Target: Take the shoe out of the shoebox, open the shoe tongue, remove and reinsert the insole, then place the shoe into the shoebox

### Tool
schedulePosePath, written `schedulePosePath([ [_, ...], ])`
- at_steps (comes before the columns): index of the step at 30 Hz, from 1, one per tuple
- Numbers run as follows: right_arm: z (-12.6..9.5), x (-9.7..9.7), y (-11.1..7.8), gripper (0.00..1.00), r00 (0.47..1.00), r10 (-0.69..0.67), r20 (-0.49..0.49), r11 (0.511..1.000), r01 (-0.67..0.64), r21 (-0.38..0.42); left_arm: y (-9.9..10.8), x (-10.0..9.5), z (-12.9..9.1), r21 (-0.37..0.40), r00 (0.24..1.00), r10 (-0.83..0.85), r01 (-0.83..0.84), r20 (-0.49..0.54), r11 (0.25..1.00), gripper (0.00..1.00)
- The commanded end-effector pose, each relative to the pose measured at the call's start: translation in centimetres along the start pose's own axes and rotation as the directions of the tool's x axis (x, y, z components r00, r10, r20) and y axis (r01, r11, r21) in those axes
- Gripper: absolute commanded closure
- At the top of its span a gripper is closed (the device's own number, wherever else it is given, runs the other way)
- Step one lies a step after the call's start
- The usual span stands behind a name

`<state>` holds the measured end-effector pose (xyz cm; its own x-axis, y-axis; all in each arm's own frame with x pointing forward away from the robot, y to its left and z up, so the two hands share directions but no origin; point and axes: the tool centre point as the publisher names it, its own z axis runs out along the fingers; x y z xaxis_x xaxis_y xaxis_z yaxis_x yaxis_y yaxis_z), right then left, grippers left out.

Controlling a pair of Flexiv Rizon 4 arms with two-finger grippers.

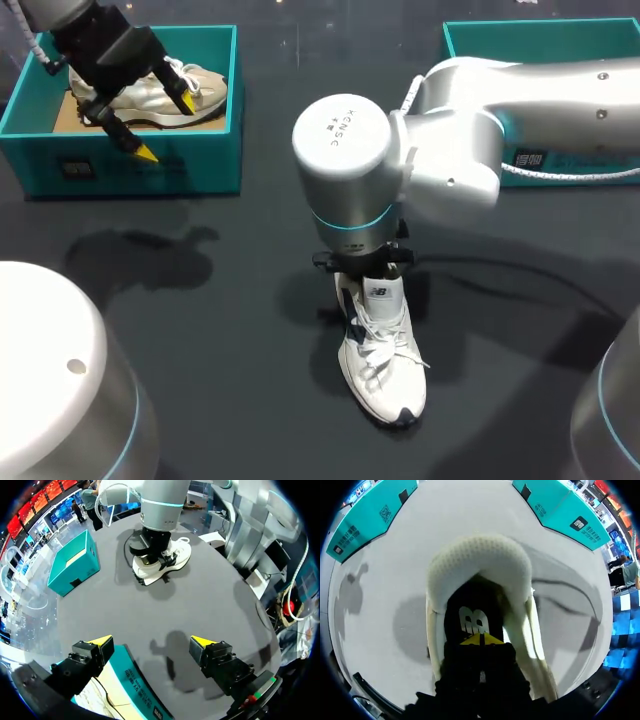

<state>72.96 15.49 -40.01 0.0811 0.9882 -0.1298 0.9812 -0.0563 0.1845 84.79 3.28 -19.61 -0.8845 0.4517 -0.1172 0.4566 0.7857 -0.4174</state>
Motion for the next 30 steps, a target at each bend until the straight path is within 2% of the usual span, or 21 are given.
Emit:
schedulePosePath([
  [1, -2.4, 0.2, -0.7, 1.00, 0.997, 0.039, 0.066, 0.997, -0.034, -0.071, 0.0, 0.1, 0.0, -0.003, 1.000, 0.000, 0.000, -0.001, 1.000, 0.00],
  [4, -3.9, 0.1, 0.1, 1.00, 0.997, 0.028, 0.066, 0.992, -0.019, -0.125, 0.0, 0.1, 0.0, -0.003, 1.000, 0.000, 0.000, -0.001, 1.000, 0.00],
  [7, -4.0, 0.2, 1.1, 1.00, 0.998, 0.016, 0.060, 0.990, -0.007, -0.144, 0.0, 0.1, 0.0, -0.003, 1.000, 0.000, 0.000, -0.001, 1.000, 0.00],
  [11, -3.5, 0.6, 2.1, 1.00, 0.999, 0.001, 0.039, 0.988, 0.006, -0.156, 0.0, 0.1, 0.0, -0.003, 1.000, 0.000, 0.000, -0.001, 1.000, 0.00],
  [18, -0.8, 1.9, 3.0, 1.00, 0.999, -0.041, -0.014, 0.992, 0.039, -0.123, 0.0, 0.1, 0.0, -0.003, 1.000, 0.000, 0.000, -0.001, 1.000, 0.00],
  [23, 0.9, 2.6, 2.5, 1.00, 0.997, -0.063, -0.038, 0.995, 0.060, -0.079, 0.0, 0.1, 0.0, -0.003, 1.000, 0.000, 0.000, -0.001, 1.000, 0.00],
  [30, 2.0, 2.5, 0.5, 1.00, 0.997, -0.064, -0.044, 0.998, 0.064, -0.014, 0.0, 0.1, 0.0, -0.003, 1.000, 0.000, 0.000, -0.001, 1.000, 0.00],
])
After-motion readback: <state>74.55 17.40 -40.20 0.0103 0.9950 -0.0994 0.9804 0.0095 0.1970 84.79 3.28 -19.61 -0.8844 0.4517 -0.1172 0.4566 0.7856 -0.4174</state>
